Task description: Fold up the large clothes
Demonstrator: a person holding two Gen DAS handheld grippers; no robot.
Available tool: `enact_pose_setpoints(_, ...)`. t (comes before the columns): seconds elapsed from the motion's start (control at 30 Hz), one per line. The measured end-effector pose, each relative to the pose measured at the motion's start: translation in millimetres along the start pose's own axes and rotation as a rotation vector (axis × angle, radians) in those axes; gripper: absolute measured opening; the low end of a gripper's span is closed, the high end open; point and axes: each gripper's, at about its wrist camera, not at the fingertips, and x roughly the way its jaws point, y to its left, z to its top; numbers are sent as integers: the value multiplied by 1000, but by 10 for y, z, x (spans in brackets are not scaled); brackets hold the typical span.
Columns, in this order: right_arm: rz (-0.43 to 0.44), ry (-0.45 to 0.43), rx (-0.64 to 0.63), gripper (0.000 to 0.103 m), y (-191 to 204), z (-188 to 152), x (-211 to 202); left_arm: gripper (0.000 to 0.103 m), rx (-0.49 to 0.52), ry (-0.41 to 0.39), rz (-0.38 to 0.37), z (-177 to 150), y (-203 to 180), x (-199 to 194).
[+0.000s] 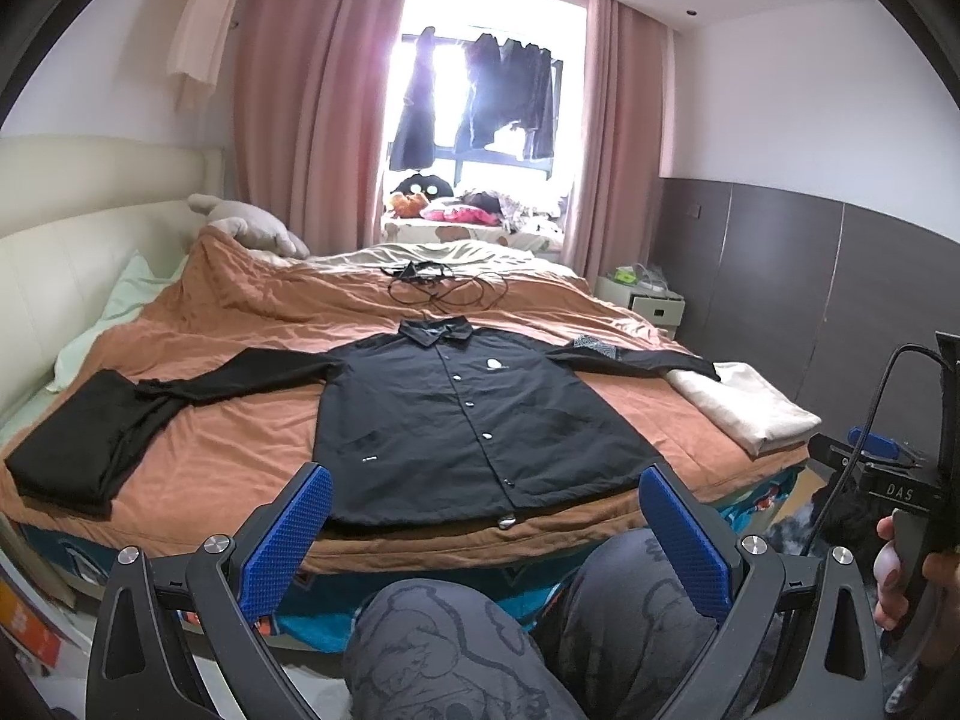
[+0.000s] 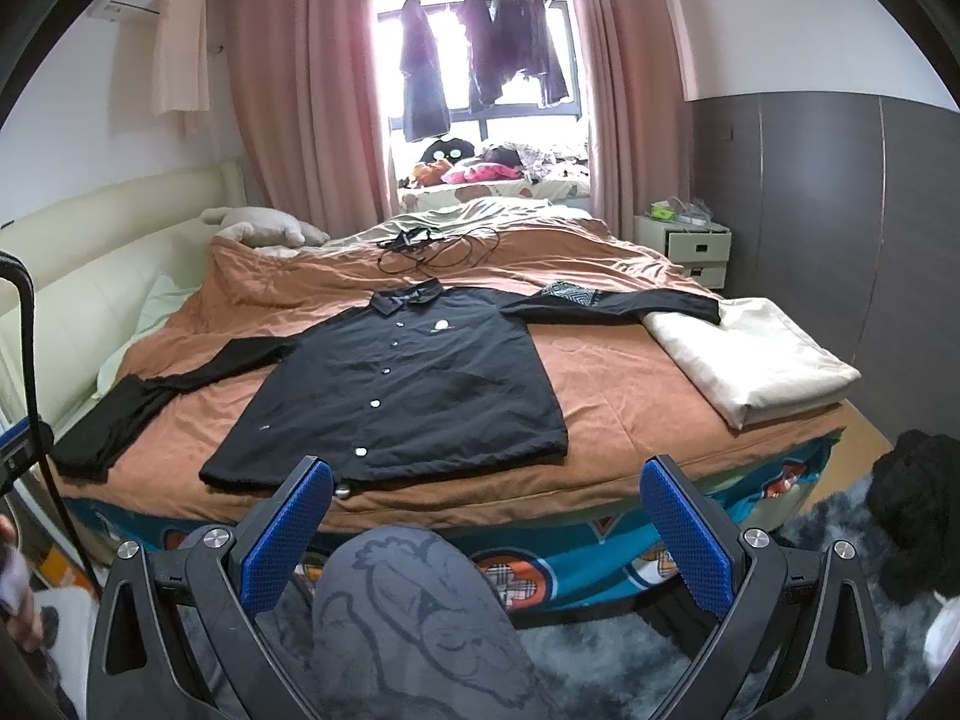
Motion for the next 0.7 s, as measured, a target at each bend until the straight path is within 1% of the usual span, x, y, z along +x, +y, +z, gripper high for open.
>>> enact_pose_setpoints(0.3,13,6,27,103,-101,70,94,102,0,7,-8,34,16,49)
enact_pose_setpoints(0.6,21,19,11,103,-67,142,272,103,-14,7,-6,65,98,186)
enact_pose_setpoints(0.7,27,25,7,103,-30,186,385,103,-4,6,5,106,136,254)
